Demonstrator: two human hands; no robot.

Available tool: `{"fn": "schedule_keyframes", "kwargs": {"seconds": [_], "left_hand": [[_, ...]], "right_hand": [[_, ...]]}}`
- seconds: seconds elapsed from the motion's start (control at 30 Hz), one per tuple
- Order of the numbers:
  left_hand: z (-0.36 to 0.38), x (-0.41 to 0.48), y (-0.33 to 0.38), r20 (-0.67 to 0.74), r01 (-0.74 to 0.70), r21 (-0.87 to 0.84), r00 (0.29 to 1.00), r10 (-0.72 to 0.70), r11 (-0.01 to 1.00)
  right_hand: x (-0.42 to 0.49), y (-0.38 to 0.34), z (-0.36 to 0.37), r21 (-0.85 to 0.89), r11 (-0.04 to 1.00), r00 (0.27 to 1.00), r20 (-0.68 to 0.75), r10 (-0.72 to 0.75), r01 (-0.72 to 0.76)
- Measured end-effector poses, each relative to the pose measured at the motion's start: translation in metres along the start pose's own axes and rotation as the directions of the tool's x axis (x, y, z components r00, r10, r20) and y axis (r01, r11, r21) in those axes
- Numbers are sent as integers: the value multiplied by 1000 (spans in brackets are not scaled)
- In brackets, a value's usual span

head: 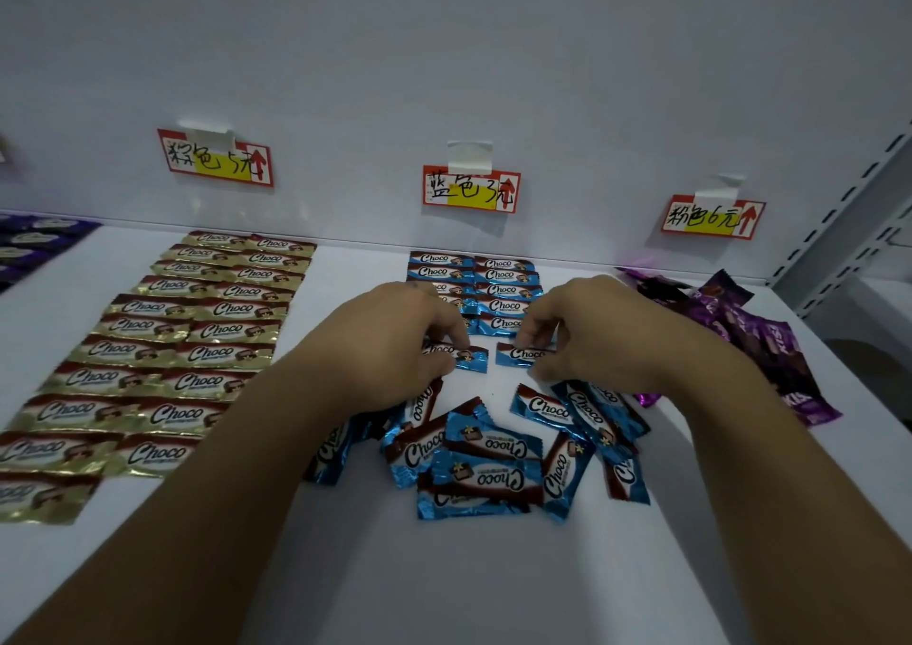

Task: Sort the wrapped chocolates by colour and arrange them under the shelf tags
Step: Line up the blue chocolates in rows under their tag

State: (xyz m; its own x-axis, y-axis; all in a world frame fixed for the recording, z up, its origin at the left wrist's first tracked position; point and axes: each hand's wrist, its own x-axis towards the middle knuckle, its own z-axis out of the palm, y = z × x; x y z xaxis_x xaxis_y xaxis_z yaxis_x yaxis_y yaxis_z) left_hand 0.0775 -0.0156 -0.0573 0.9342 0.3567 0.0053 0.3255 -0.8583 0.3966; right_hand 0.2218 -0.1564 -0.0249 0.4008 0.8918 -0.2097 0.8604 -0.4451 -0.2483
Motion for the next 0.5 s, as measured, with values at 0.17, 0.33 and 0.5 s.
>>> {"fn": "schedule_keyframes", "kwargs": {"seconds": [0.17,0.33,0.5], "left_hand": [[3,2,0,-36,24,22,999,-23,999],[5,4,0,-68,41,43,997,-38,998],[4,4,2,-70,54,40,996,-51,998]], "right_hand": [[4,-3,8,19,999,998,-48,-45,46],[9,-1,12,7,999,995,-90,-51,52],[11,-2,13,14,999,994,-101,-42,43]]}}
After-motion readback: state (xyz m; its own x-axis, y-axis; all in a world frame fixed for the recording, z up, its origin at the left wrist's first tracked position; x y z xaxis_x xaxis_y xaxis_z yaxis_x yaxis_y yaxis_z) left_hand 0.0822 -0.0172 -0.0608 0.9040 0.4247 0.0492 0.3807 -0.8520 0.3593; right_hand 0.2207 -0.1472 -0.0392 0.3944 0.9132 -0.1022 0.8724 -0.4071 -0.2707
